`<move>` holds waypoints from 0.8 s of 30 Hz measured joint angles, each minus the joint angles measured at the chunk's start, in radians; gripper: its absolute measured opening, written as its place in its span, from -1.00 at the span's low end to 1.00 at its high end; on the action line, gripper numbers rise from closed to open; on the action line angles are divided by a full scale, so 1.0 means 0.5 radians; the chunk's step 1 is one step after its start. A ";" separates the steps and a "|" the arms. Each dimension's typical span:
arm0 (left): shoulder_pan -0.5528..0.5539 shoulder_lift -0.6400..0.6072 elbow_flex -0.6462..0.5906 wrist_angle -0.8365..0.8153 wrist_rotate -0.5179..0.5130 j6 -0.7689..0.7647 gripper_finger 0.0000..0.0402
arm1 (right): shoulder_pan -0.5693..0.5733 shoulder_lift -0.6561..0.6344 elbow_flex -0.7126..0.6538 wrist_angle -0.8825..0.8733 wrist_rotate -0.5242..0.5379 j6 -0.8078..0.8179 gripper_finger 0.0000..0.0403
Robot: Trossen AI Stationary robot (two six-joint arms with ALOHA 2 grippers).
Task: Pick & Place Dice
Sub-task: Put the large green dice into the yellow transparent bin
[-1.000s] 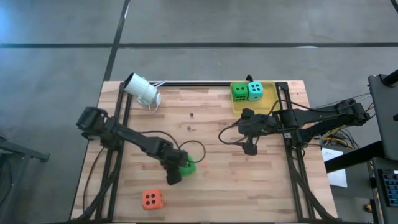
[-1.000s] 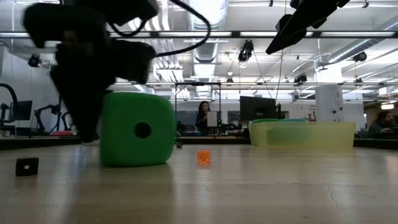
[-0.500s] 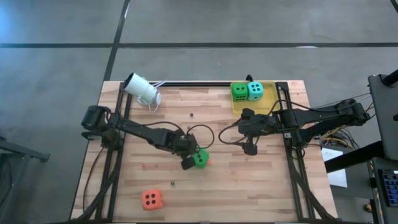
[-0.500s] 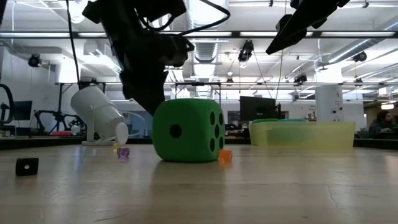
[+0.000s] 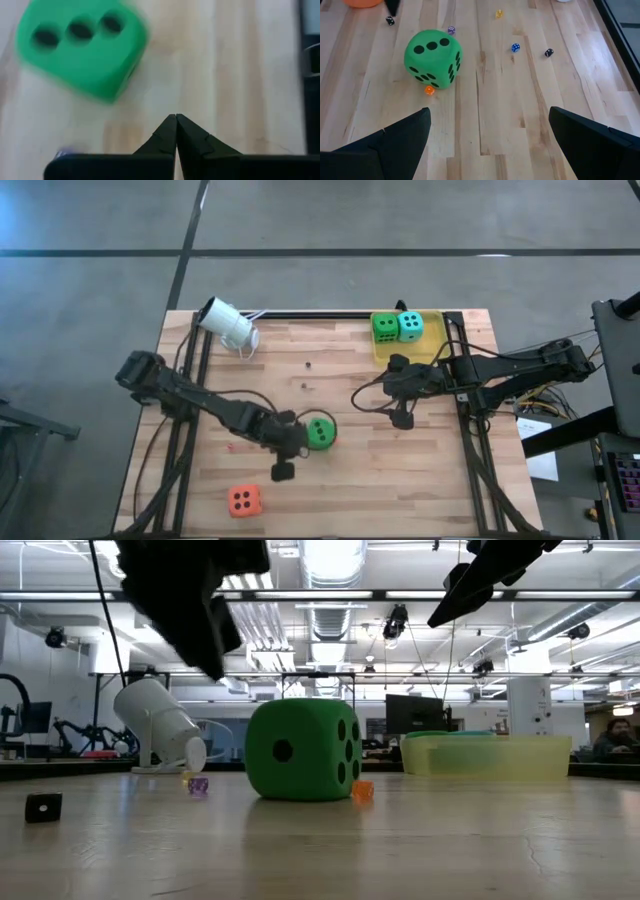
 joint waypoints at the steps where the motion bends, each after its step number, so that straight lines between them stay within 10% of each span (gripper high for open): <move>1: -0.001 0.003 0.000 0.061 0.001 0.033 -0.94 | 0.000 0.000 0.000 -0.001 0.000 0.000 0.99; 24: 0.127 0.421 0.097 0.244 -0.178 0.197 -0.94 | 0.001 0.000 0.000 0.001 -0.004 0.016 0.99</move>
